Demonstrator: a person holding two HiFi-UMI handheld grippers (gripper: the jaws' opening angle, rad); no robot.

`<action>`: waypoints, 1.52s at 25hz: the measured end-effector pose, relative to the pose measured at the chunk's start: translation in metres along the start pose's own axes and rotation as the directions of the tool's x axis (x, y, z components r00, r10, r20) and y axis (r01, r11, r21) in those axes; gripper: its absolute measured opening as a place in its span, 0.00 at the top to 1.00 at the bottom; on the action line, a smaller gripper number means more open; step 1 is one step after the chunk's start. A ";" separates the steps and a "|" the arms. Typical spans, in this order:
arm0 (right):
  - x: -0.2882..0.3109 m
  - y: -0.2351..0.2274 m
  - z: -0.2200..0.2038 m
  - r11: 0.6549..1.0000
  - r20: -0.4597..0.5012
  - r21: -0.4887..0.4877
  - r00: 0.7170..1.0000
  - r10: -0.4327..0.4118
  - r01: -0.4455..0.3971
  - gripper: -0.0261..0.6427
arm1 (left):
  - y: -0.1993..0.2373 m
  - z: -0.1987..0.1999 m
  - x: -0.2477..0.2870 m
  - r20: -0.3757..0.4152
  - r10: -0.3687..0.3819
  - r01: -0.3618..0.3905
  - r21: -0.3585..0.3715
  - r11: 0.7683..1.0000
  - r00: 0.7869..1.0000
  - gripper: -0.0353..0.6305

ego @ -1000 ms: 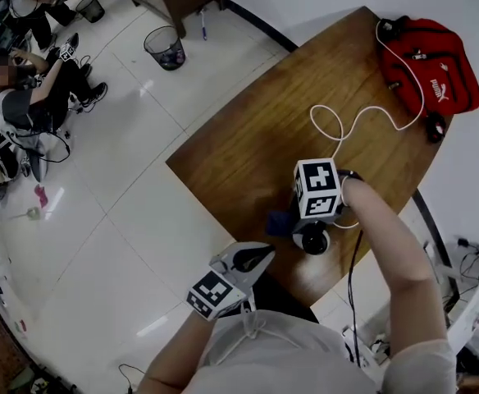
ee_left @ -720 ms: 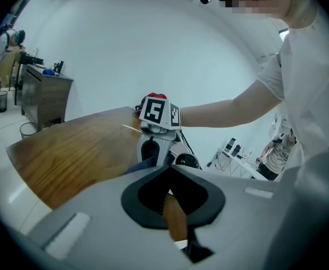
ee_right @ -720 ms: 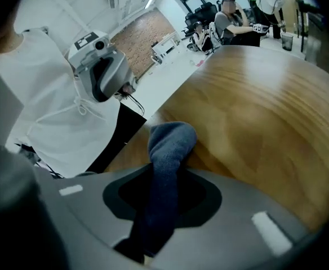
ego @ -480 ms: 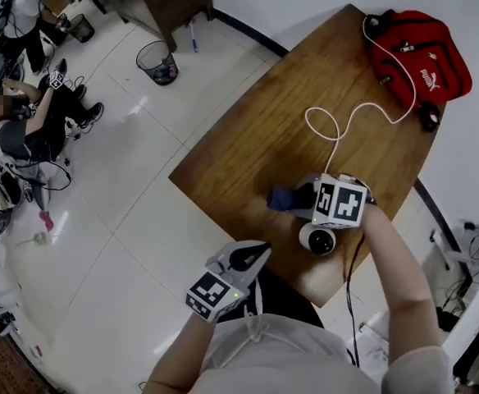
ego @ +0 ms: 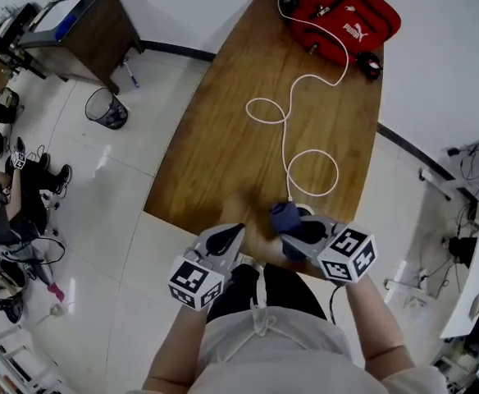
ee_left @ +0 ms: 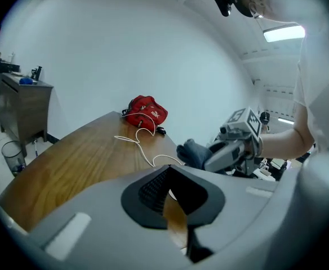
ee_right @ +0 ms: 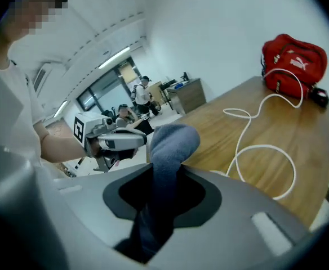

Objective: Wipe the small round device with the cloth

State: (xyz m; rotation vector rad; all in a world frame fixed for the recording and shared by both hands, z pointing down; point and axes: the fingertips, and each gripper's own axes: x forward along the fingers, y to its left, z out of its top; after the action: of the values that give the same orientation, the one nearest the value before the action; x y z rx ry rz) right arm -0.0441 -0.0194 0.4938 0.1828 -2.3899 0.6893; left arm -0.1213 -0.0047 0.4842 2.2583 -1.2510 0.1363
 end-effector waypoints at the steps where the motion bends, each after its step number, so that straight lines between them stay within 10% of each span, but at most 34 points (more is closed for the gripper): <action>1: 0.005 0.001 -0.011 0.999 0.008 0.042 1.000 -0.025 0.025 0.81 | -0.002 0.000 0.003 -0.008 -0.014 0.014 0.005 1.000 1.000 0.94; 15: 0.038 -0.033 -0.104 0.860 0.047 0.483 0.975 -0.215 0.166 0.81 | -0.038 -0.040 0.028 -0.148 -0.183 0.190 0.031 0.981 0.972 0.94; 25: -0.001 -0.041 -0.168 0.760 -0.040 0.585 0.946 -0.322 0.284 0.81 | -0.043 -0.040 0.024 -0.147 -0.196 0.208 0.071 0.976 0.970 0.94; 33: -0.025 -0.001 -0.094 0.904 0.183 0.413 0.962 -0.202 0.112 0.81 | -0.055 -0.025 0.034 -0.143 -0.226 0.239 0.087 0.967 0.964 0.94; 38: 0.002 -0.012 -0.110 0.887 0.135 0.452 0.975 -0.174 0.096 0.81 | -0.053 -0.028 0.037 -0.133 -0.216 0.228 0.078 0.971 0.967 0.94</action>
State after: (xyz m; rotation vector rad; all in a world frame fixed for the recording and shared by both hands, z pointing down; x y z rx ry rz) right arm 0.0174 0.0275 0.5731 0.6197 -2.3140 1.1871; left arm -0.0531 0.0039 0.4980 2.4116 -0.9377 0.2513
